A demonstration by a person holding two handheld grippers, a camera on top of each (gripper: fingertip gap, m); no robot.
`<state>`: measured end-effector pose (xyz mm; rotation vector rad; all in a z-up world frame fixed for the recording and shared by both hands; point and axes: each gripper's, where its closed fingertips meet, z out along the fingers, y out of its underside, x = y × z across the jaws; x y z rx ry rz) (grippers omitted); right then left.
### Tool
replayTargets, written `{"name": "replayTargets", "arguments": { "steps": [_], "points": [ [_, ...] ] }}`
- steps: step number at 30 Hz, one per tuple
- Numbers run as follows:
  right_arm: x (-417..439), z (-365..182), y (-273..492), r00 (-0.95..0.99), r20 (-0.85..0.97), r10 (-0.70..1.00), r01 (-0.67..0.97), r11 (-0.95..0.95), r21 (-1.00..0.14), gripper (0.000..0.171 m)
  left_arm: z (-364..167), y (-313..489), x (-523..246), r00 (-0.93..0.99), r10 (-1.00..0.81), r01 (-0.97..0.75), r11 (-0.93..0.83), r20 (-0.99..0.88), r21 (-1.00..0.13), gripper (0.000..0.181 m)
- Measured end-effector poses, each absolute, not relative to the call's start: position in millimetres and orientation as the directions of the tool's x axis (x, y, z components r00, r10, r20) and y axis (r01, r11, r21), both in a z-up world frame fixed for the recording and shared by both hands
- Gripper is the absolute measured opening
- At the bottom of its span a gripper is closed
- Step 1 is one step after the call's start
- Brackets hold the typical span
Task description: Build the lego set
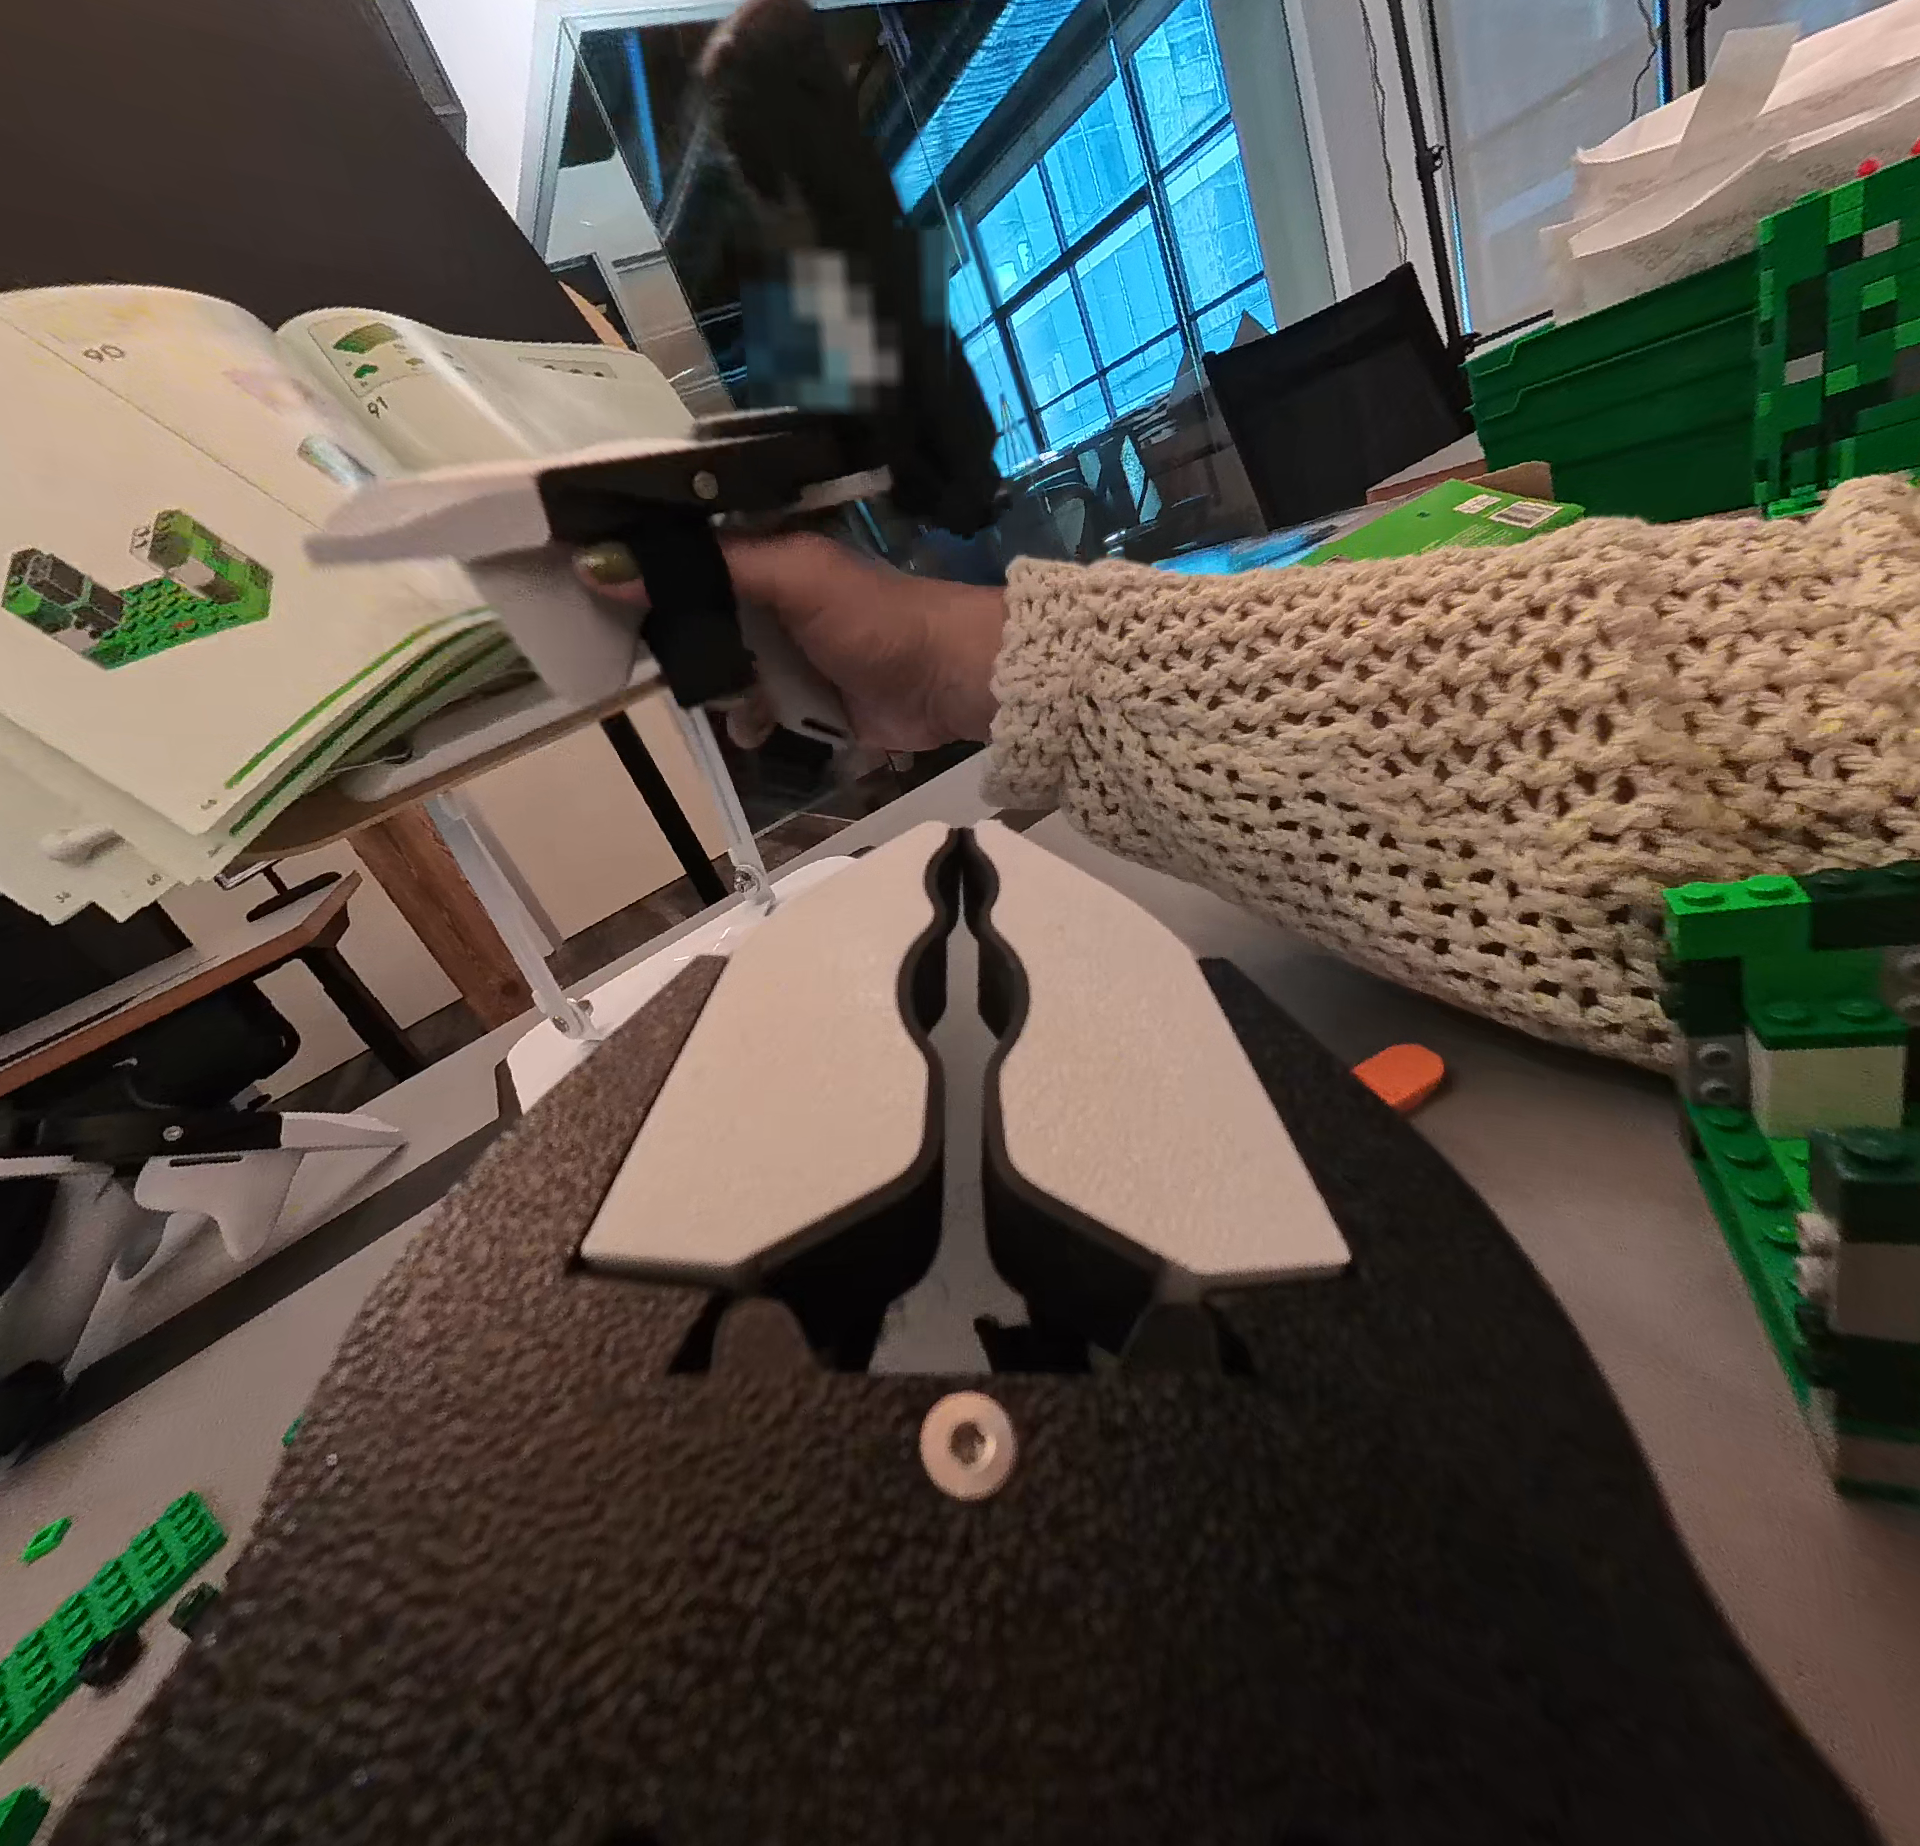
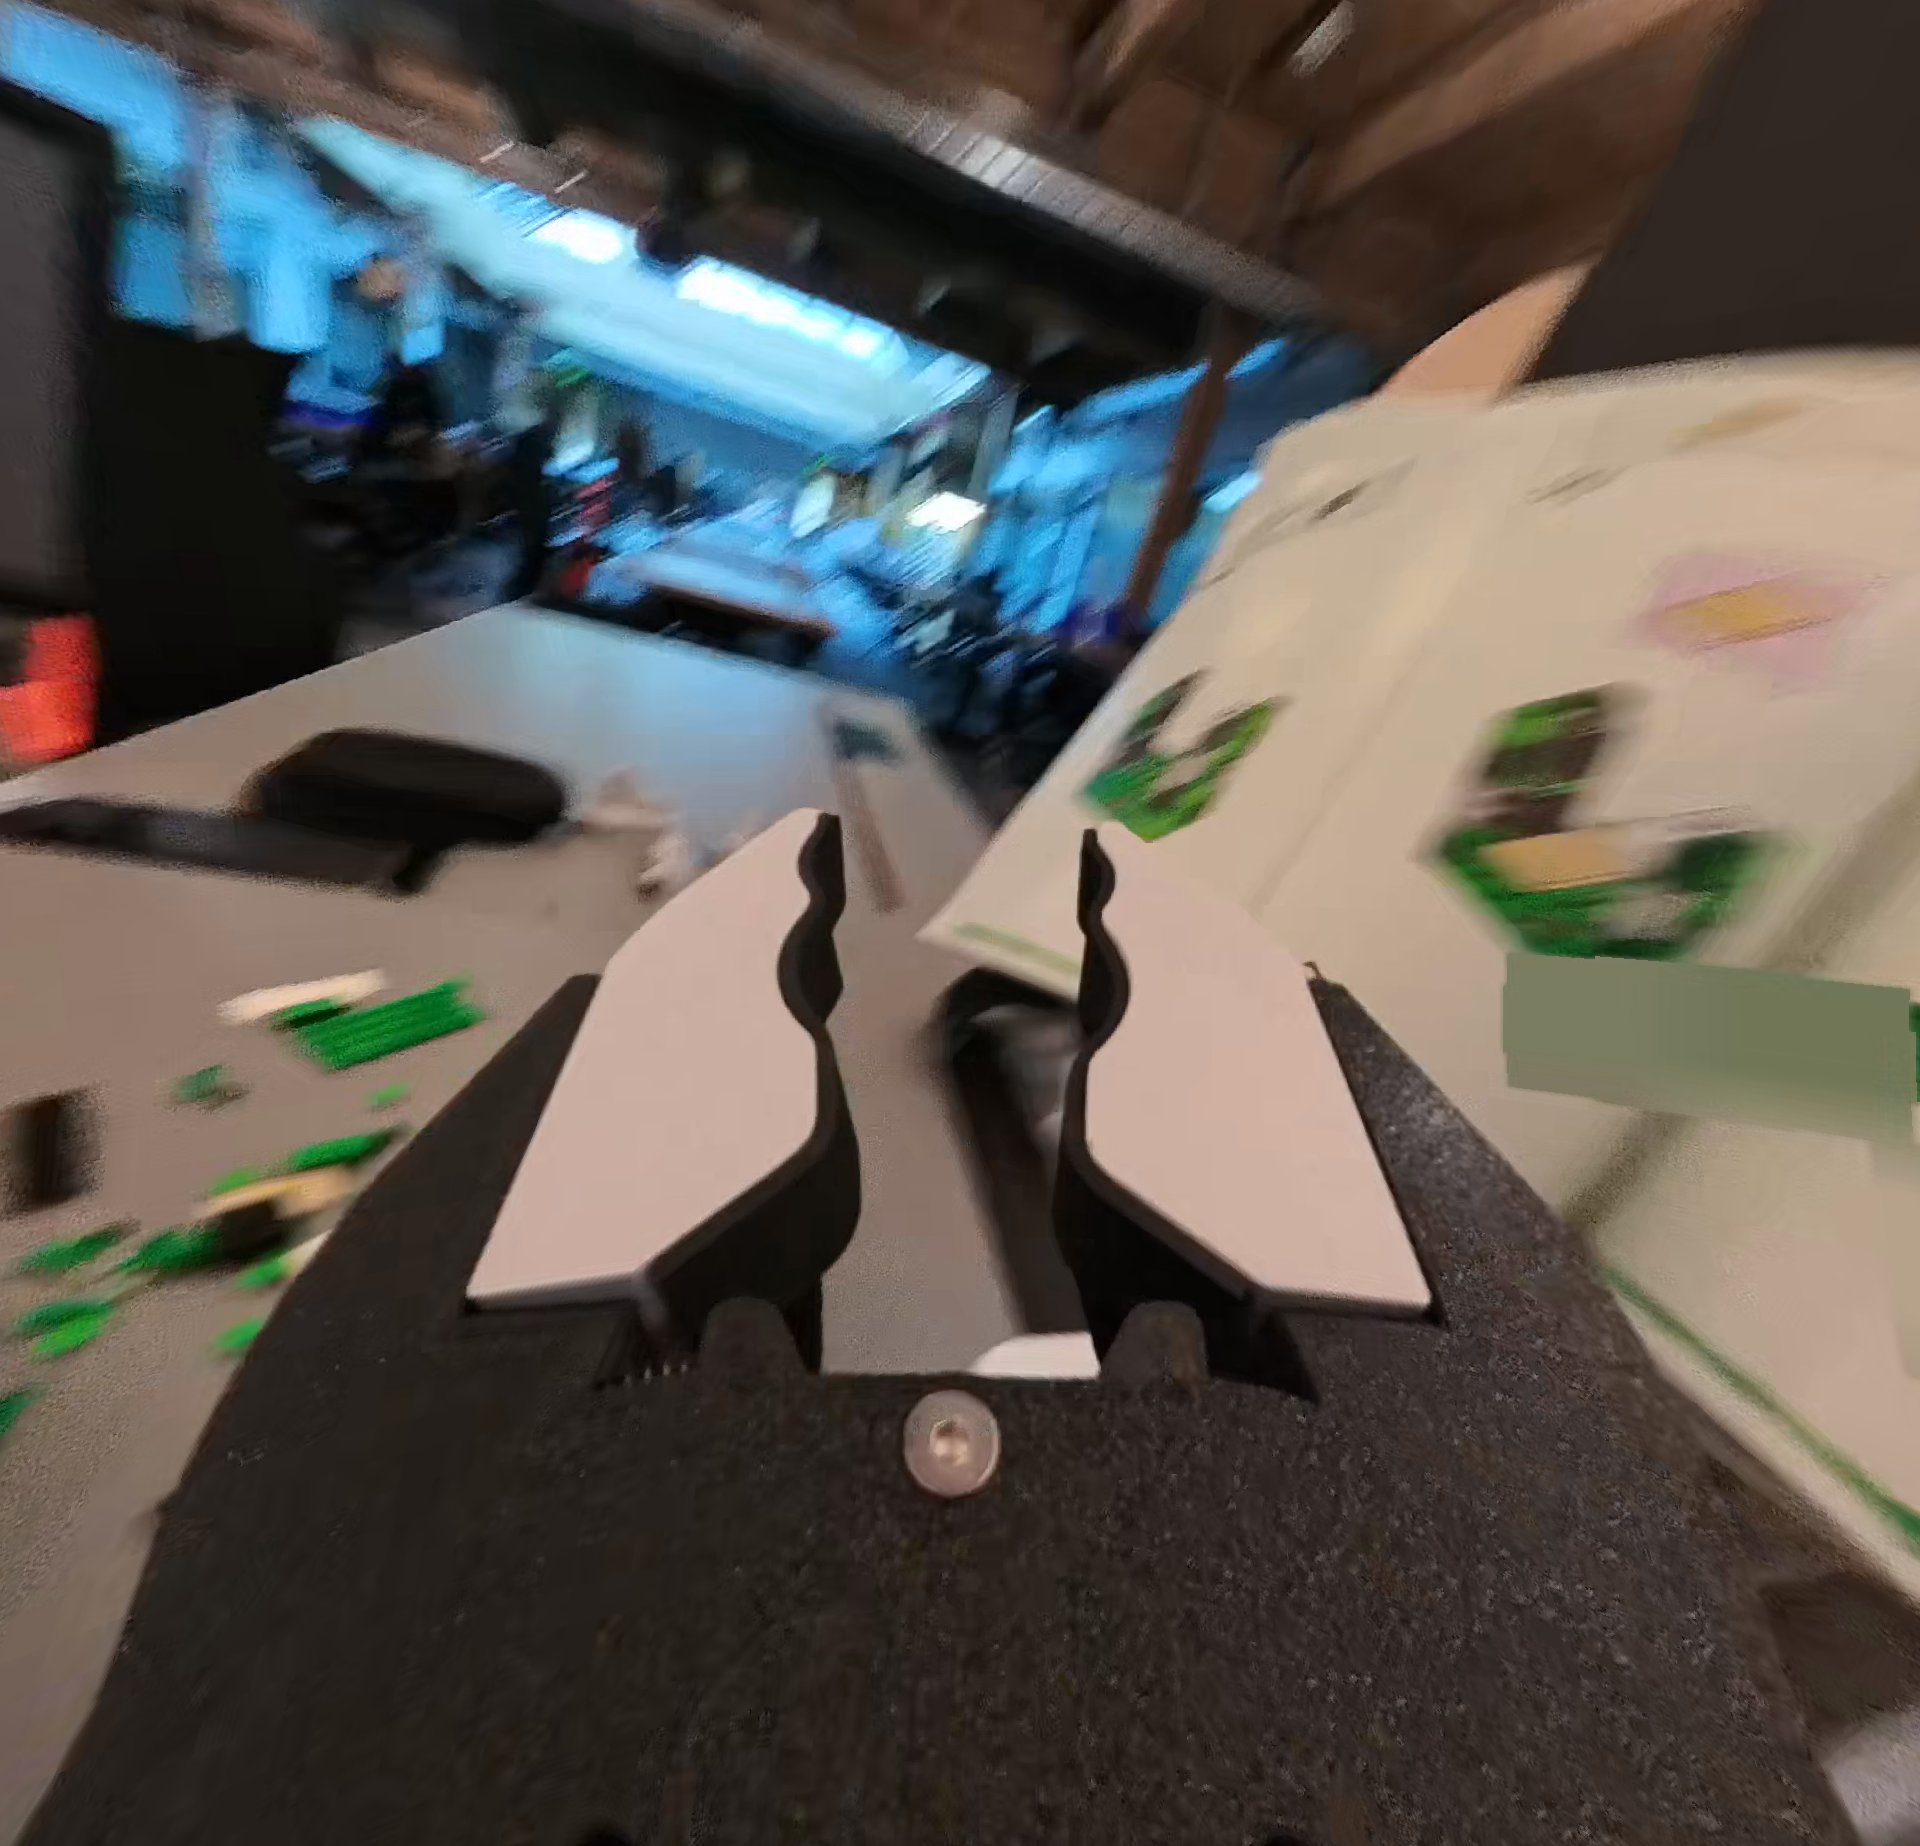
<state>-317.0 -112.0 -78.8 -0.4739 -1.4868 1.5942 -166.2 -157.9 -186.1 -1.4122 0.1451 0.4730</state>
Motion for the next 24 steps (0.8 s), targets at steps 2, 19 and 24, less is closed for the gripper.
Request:
{"name": "replayTargets", "arguments": {
  "steps": [2, 19, 24],
  "points": [
    [-313.8, -58.1, -76.6, -0.284, 0.31, 0.907, -0.492, 0.139, -0.859, 0.036, -186.3, -157.8, -166.5, 0.899, 0.231, -0.399, 0.083, -0.372, -0.913, 0.0],
    [-365.1, -97.2, -43.4, 0.082, 0.378, 0.922, -0.204, 0.387, -0.9, 0.0, -186.9, -156.8, -166.7, 0.897, 0.231, -0.404, 0.08, -0.377, -0.911, 0.0],
    [-335.8, -71.7, -49.2, 0.035, 0.371, 0.928, -0.213, 0.37, -0.904, 0.0, -187.2, -156.3, -164.2, 0.888, 0.226, -0.427, 0.078, -0.402, -0.901, 0.0]
  ]
}}
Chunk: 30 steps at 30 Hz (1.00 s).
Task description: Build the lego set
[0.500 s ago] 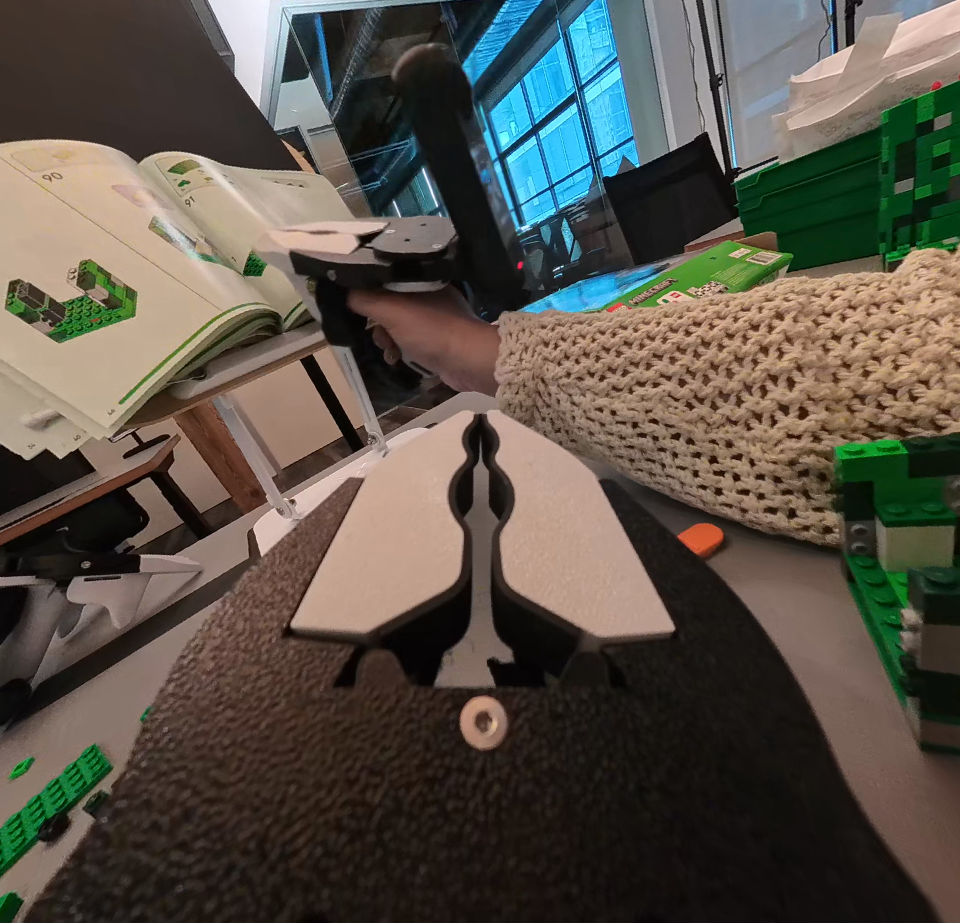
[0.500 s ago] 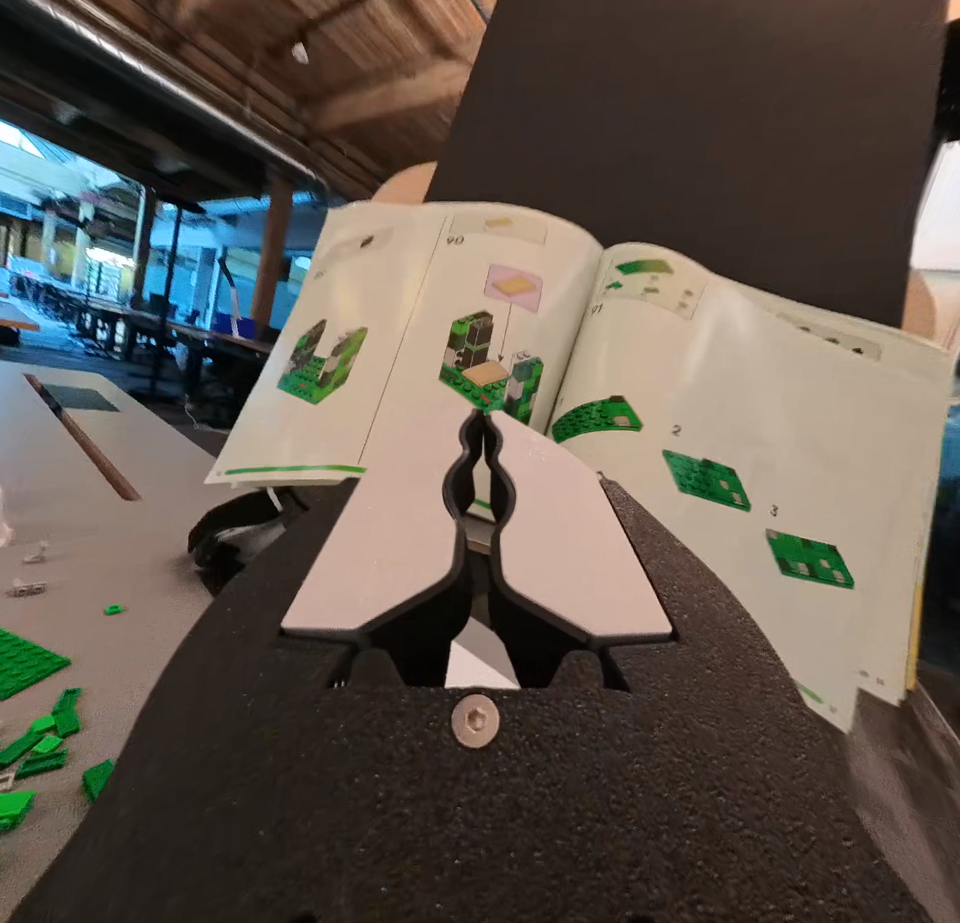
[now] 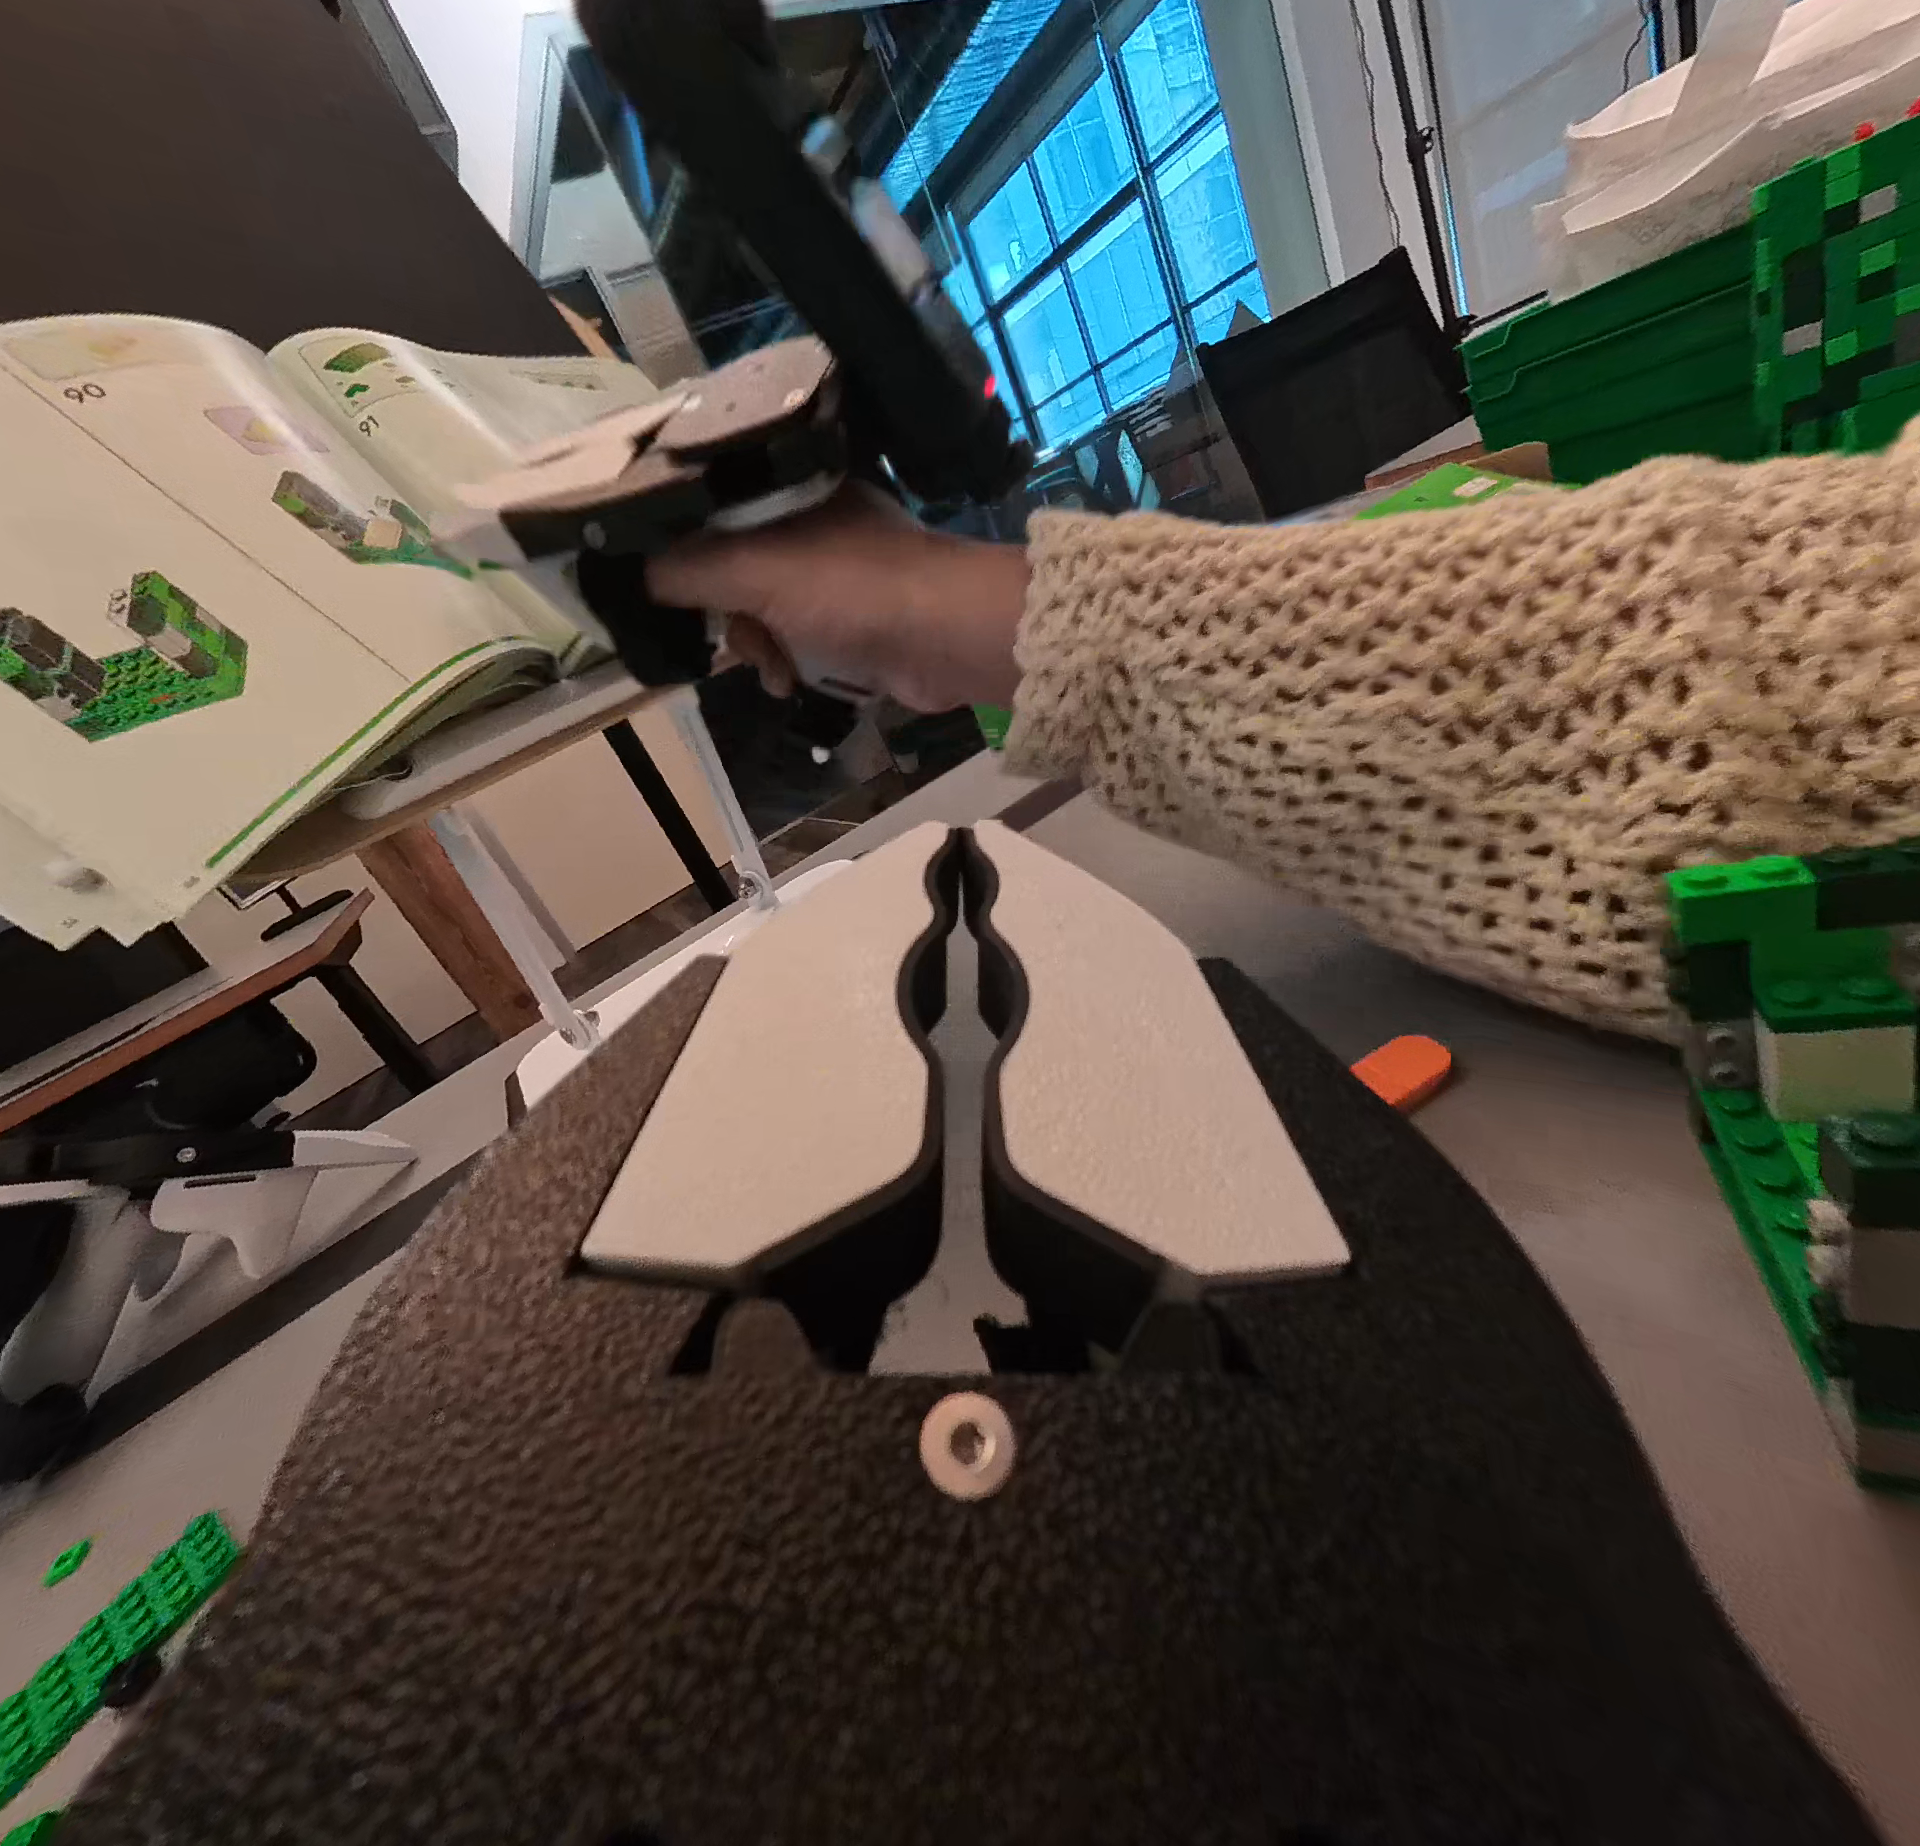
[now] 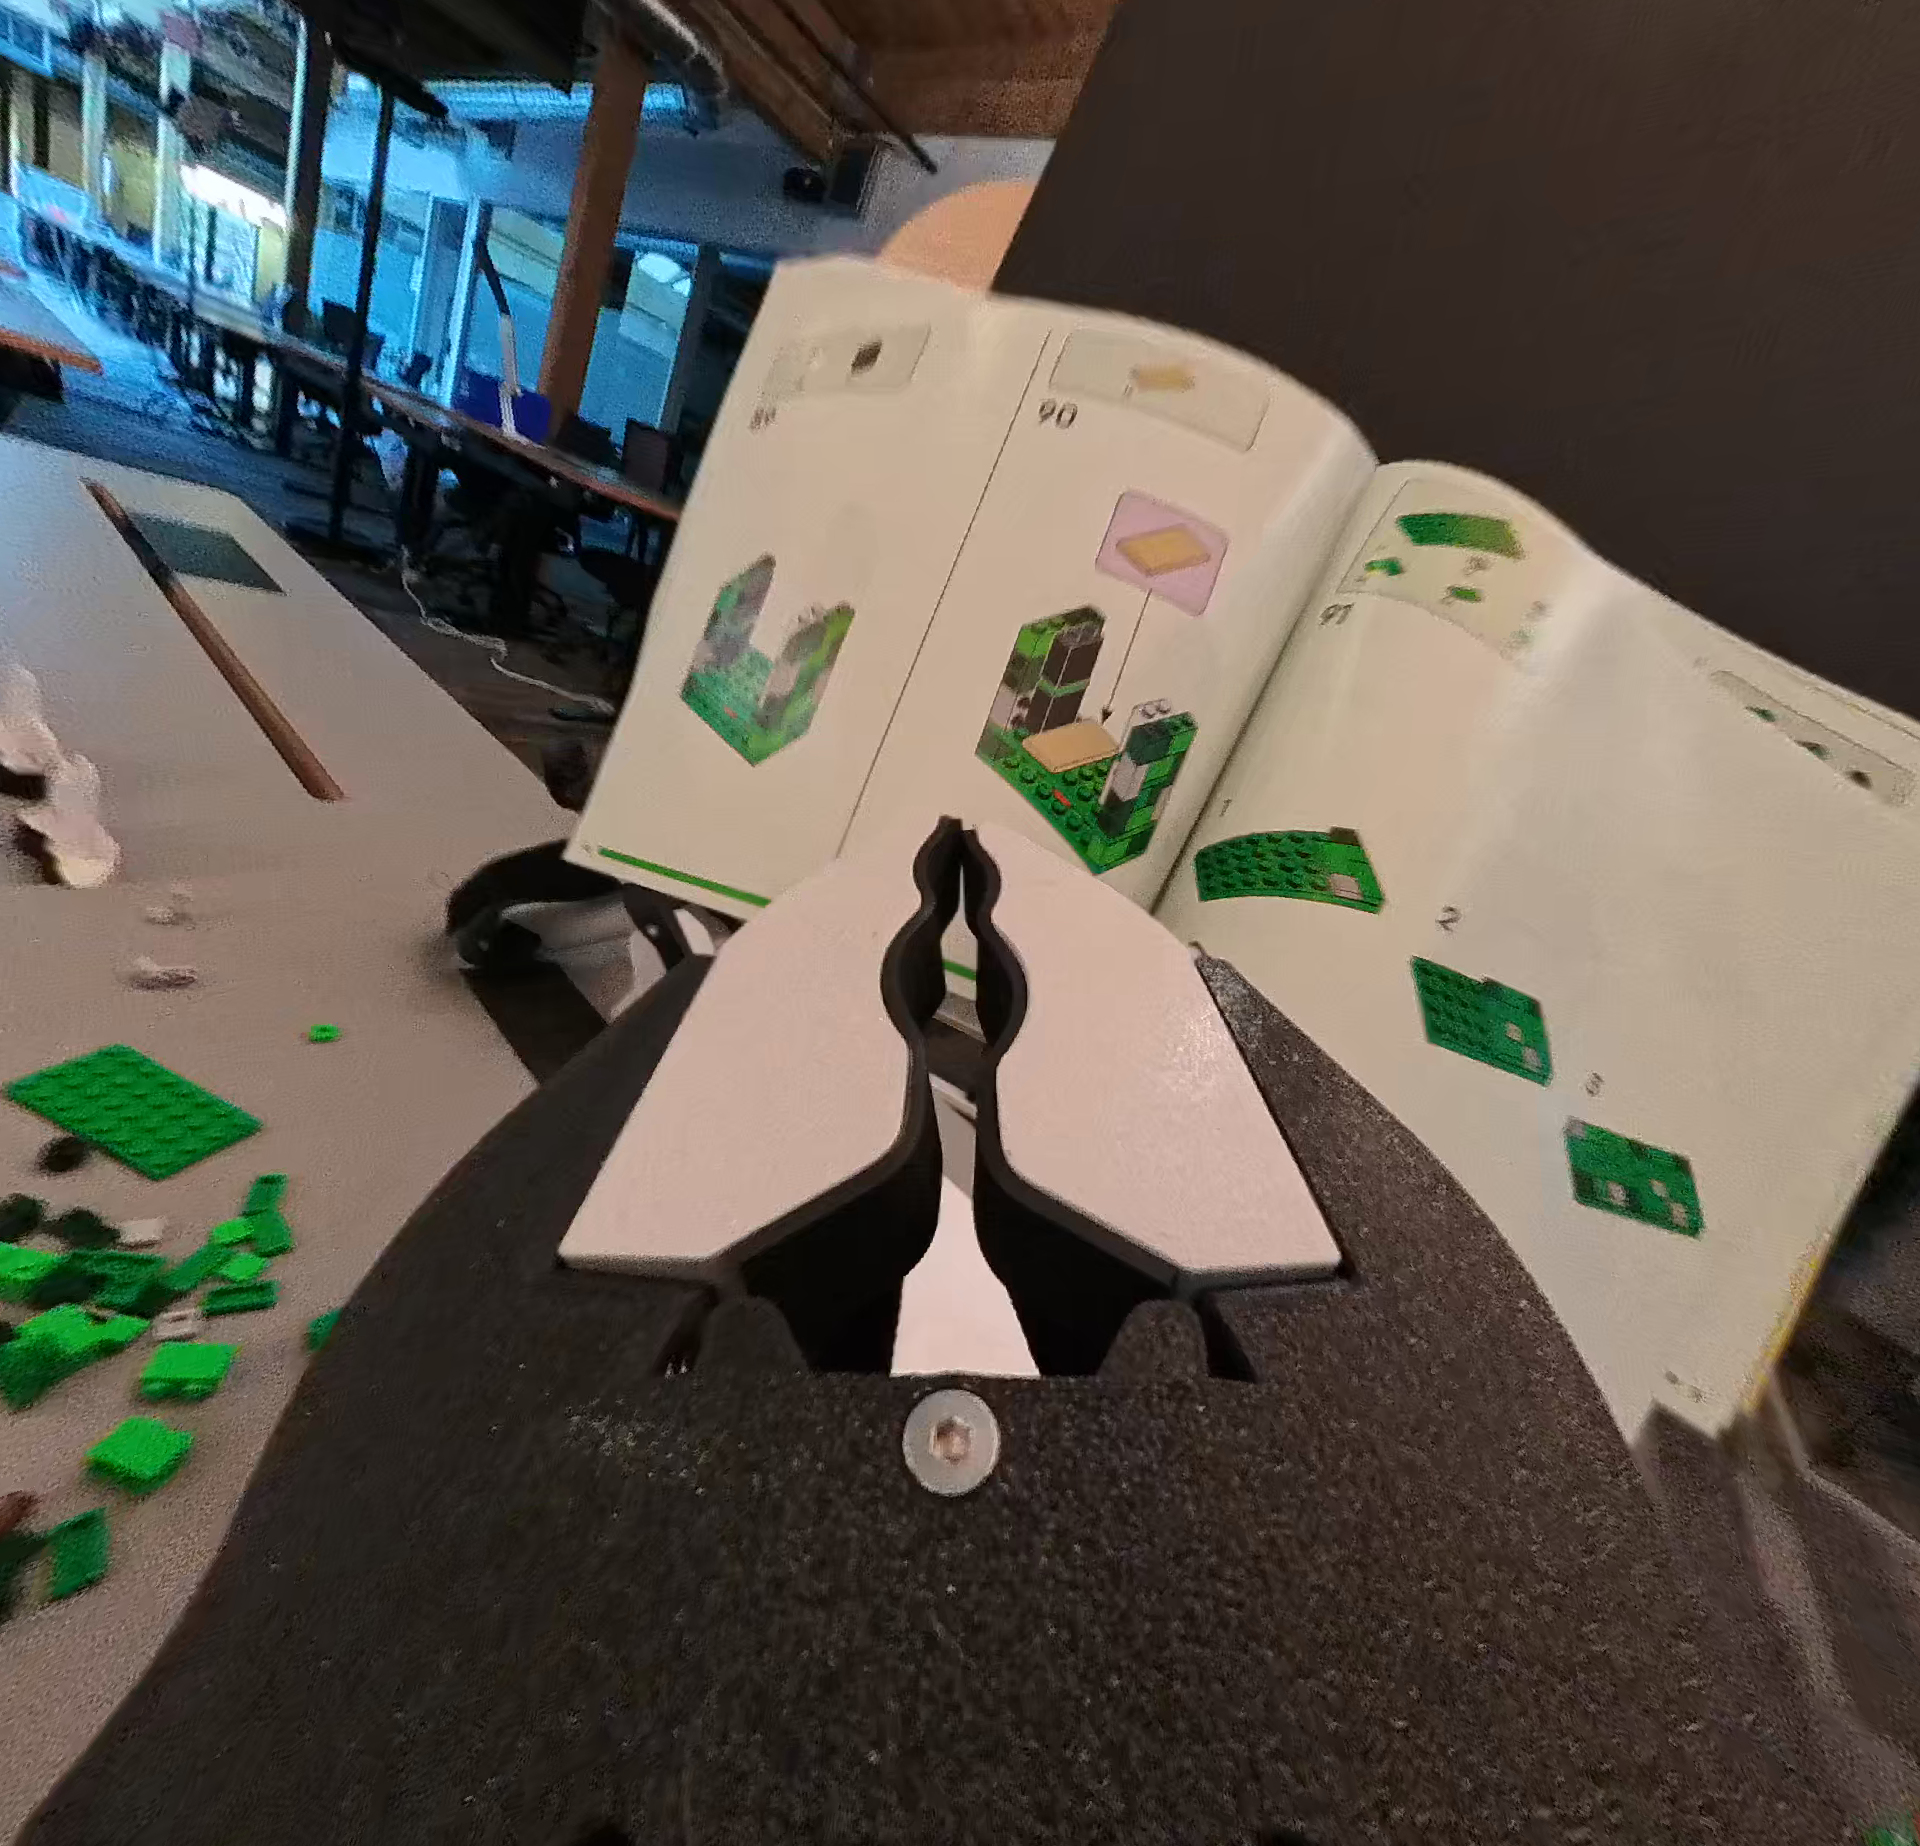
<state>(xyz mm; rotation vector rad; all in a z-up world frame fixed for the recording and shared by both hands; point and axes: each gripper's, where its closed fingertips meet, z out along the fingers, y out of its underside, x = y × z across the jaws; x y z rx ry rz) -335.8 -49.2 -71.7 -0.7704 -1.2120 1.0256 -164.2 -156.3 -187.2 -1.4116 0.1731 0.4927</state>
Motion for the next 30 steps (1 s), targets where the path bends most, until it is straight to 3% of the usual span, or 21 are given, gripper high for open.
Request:
{"name": "replayTargets", "arguments": {
  "steps": [4, 9, 11, 16, 21, 30],
  "points": [
    [-289.1, -87.2, -57.8, -0.052, 0.28, 0.959, -0.222, 0.262, -0.939, 0.0, -186.3, -156.6, -161.8, 0.886, 0.219, -0.435, 0.085, -0.409, -0.897, 0.0],
    [-217.5, -168.4, -61.9, -0.083, 0.273, 0.958, -0.017, 0.273, -0.962, 0.0, -184.1, -158.9, -162.7, 0.89, 0.227, -0.425, 0.099, -0.395, -0.9, 0.0],
    [-187.0, -182.6, -57.0, -0.022, 0.286, 0.958, -0.007, 0.286, -0.958, 0.0, -182.9, -160.3, -164.1, 0.893, 0.235, -0.416, 0.106, -0.384, -0.903, 0.0],
    [-124.2, -187.3, -43.5, 0.148, 0.235, 0.961, -0.079, 0.249, -0.965, 0.0, -180.7, -163.2, -162.8, 0.891, 0.244, -0.418, 0.113, -0.383, -0.901, 0.0],
    [-97.7, -186.0, -52.9, 0.181, 0.302, 0.936, -0.107, 0.324, -0.94, 0.0, -180.9, -162.5, -143.7, 0.855, 0.208, -0.503, 0.109, -0.475, -0.858, 0.0],
    [-94.5, -194.0, -42.8, 0.256, 0.367, 0.894, -0.025, 0.385, -0.923, 0.0, -184.5, -170.9, -122.6, 0.805, 0.15, -0.585, 0.038, -0.574, -0.81, 0.0]
  ]
}}
